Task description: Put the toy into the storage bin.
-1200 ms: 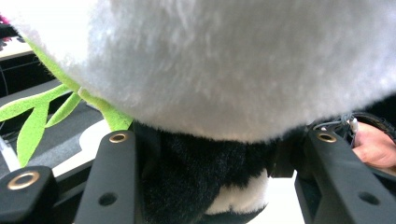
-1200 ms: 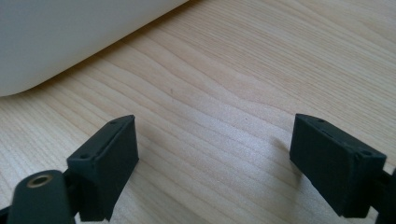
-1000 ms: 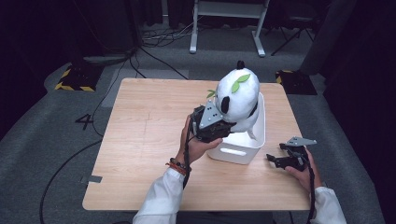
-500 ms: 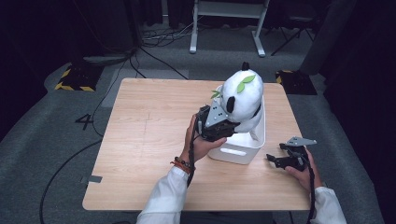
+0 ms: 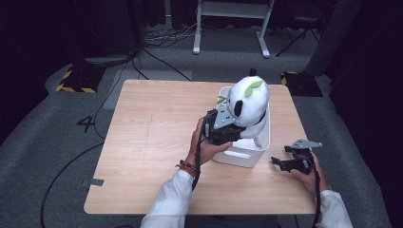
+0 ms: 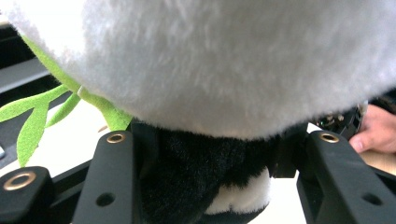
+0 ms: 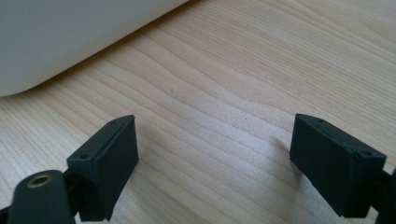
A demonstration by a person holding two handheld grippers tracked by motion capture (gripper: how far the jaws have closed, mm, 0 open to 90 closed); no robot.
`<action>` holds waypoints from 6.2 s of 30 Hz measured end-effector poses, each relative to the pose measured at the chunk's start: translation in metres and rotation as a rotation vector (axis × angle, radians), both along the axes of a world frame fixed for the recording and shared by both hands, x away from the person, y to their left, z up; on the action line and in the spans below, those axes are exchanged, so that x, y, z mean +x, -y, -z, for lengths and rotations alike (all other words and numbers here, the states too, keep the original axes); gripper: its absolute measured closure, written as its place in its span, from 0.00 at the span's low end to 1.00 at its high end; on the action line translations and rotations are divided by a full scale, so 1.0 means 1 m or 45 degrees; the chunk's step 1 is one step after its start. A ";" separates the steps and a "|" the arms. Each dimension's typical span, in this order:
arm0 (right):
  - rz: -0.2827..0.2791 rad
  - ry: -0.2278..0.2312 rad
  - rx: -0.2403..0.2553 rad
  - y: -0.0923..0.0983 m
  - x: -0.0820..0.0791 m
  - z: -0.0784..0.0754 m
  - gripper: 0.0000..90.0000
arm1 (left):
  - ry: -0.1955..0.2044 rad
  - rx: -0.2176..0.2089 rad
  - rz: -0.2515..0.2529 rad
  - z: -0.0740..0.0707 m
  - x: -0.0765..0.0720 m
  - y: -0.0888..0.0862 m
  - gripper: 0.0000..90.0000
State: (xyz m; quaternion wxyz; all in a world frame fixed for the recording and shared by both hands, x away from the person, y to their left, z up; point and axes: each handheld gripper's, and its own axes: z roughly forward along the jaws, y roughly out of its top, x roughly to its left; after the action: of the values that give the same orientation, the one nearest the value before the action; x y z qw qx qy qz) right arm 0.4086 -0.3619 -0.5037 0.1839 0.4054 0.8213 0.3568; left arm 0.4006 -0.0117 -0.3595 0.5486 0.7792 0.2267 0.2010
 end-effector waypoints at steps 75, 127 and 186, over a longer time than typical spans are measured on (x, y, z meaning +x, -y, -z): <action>0.000 -0.001 0.001 0.000 0.000 0.000 0.17 | -0.280 0.364 0.070 0.031 0.020 0.024 0.48; 0.000 -0.001 0.000 0.000 0.000 0.000 0.17 | -0.463 0.487 0.067 0.025 0.031 0.034 0.40; 0.001 -0.001 0.000 0.000 0.000 0.000 0.17 | -0.251 0.508 0.016 0.012 0.013 0.028 0.24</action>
State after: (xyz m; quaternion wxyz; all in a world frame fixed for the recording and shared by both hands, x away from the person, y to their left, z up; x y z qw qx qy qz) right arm 0.4085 -0.3618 -0.5036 0.1836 0.4058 0.8212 0.3567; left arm 0.4132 -0.0394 -0.3714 0.3600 0.8897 0.2301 0.1611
